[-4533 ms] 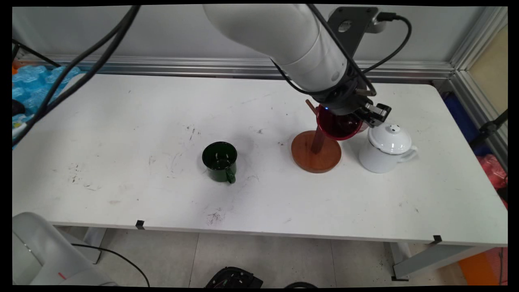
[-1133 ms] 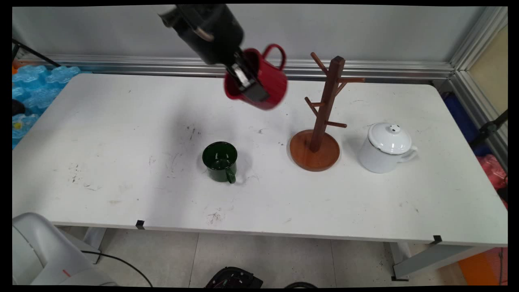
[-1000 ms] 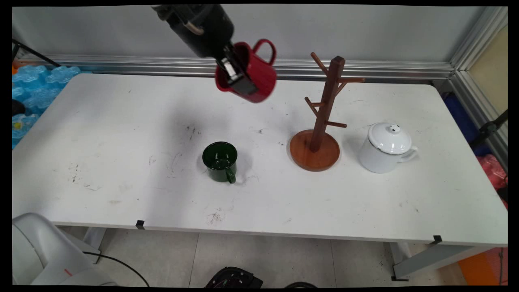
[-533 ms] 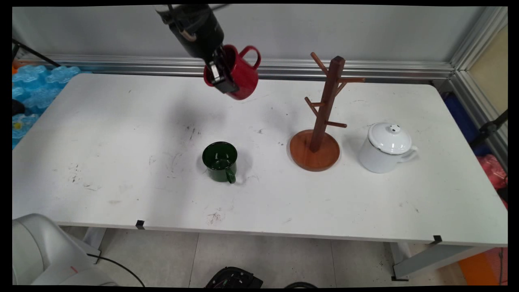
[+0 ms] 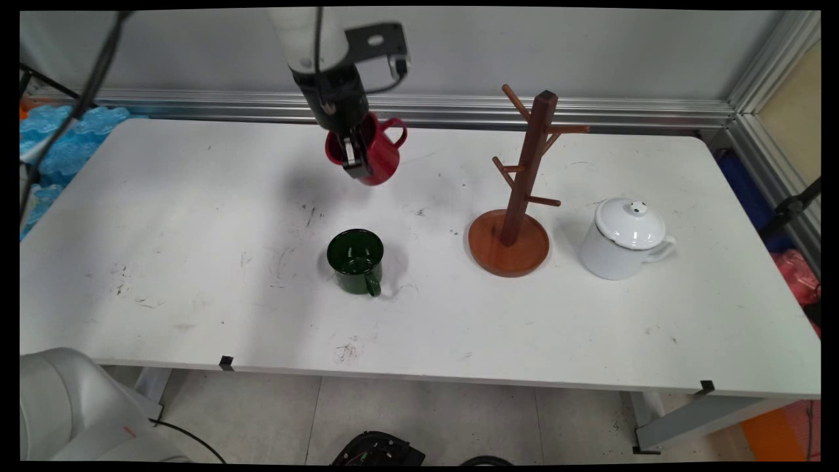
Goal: Place the picked object on the table
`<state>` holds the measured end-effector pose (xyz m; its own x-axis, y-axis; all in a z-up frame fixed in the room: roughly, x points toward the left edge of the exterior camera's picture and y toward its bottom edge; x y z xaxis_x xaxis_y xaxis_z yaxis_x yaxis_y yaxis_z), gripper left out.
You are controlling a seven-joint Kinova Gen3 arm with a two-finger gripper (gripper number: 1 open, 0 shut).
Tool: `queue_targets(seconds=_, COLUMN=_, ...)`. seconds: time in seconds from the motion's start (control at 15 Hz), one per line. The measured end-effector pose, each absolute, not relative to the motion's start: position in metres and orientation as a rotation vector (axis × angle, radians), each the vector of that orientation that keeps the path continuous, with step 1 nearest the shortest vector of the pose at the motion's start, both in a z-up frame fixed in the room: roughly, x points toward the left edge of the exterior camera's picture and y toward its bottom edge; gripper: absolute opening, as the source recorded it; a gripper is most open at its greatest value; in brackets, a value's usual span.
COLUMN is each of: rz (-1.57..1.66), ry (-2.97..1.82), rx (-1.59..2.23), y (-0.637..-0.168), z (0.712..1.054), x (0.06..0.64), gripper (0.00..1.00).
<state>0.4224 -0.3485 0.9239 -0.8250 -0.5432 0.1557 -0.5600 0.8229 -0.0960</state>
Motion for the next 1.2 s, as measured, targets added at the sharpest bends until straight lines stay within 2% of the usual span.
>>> queue_targets(seconds=0.6, rz=0.069, ry=-3.027, rx=0.981, y=-0.376, z=0.853, x=0.413, gripper=0.00)
queue_targets(seconds=1.0, rz=-0.002, ry=-3.087, rx=1.020, y=-0.388, z=0.826, x=0.410, gripper=0.00)
queue_targets(seconds=1.07, rz=-0.010, ry=-3.092, rx=1.026, y=-0.389, z=0.823, x=0.409, gripper=1.00)
queue_targets(seconds=1.2, rz=-0.018, ry=-3.097, rx=1.035, y=-0.393, z=0.818, x=0.407, gripper=1.00)
